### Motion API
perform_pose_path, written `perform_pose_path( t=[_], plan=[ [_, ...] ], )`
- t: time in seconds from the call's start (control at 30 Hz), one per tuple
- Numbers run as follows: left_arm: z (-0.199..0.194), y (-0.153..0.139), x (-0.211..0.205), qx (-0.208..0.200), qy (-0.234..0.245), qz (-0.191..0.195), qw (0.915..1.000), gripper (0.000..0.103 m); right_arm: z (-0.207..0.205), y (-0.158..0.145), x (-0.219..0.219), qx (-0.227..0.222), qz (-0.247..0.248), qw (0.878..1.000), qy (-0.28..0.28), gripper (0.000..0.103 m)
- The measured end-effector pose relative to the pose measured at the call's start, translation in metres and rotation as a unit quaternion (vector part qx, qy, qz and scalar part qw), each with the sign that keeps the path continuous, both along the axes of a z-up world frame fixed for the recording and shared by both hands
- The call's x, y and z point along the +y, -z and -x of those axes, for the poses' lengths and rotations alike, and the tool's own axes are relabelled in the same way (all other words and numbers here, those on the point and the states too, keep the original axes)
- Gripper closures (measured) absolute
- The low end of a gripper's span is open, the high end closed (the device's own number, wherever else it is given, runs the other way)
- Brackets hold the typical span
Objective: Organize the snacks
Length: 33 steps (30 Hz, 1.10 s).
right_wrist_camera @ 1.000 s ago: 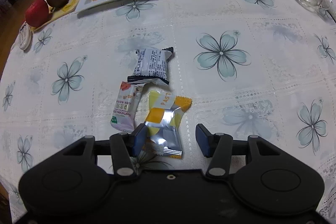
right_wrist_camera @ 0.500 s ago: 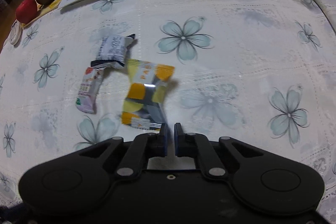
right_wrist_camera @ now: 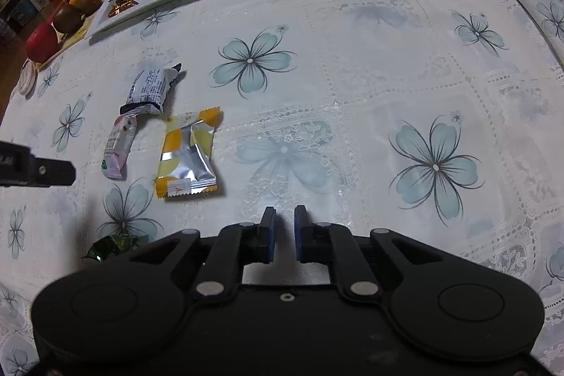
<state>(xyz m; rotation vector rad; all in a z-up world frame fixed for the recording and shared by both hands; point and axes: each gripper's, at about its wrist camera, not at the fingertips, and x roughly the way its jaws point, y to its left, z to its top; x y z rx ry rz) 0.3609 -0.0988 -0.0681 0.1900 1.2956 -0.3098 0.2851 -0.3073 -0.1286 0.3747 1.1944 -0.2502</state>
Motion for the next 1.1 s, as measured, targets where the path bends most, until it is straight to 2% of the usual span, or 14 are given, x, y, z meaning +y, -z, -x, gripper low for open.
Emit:
perform_pose_path(
  t=[0.23, 0.43, 0.53, 0.6, 0.67, 0.73, 0.77, 0.8, 0.9, 1.0, 1.1],
  plan=[
    [-0.02, 0.019, -0.019, -0.013, 0.013, -0.001, 0.9998, 0.062, -0.001, 0.001, -0.012, -0.003, -0.038, 0.999, 0.016, 0.089],
    [-0.026, 0.036, -0.026, -0.006, 0.016, -0.003, 0.9999, 0.062, -0.002, 0.001, -0.008, -0.006, -0.032, 0.999, 0.006, 0.086],
    [-0.028, 0.042, -0.025, 0.003, 0.011, 0.004, 0.9999, 0.059, -0.004, 0.001, -0.005, -0.007, -0.038, 0.999, 0.0, 0.076],
    [-0.029, 0.043, -0.027, 0.004, 0.013, 0.004, 0.9999, 0.054, -0.007, 0.0, -0.001, -0.006, -0.039, 0.999, -0.007, 0.062],
    [-0.028, 0.044, -0.03, 0.002, 0.015, -0.002, 0.9999, 0.054, -0.011, 0.0, 0.006, -0.003, -0.025, 1.0, -0.011, 0.058],
    [-0.027, 0.044, -0.032, 0.0, 0.018, -0.008, 0.9998, 0.059, -0.015, -0.001, 0.013, -0.006, -0.013, 1.0, -0.016, 0.055],
    [-0.027, 0.044, -0.03, -0.001, 0.012, -0.004, 0.9999, 0.068, -0.017, -0.002, 0.015, -0.009, -0.007, 1.0, -0.017, 0.053],
    [-0.028, 0.043, -0.028, 0.004, 0.006, 0.006, 1.0, 0.072, -0.019, -0.003, 0.018, -0.013, 0.002, 1.0, -0.017, 0.048],
    [-0.031, 0.041, -0.016, 0.023, -0.023, 0.019, 0.9993, 0.078, -0.025, -0.009, 0.027, -0.036, 0.041, 0.998, -0.013, 0.04],
    [-0.031, 0.038, -0.002, 0.026, -0.045, 0.013, 0.9986, 0.078, -0.037, -0.014, 0.034, -0.048, 0.059, 0.997, -0.029, 0.04],
    [-0.031, 0.035, 0.011, 0.037, -0.06, 0.007, 0.9975, 0.078, -0.052, -0.011, 0.037, -0.043, 0.039, 0.998, -0.037, 0.04]
  ],
)
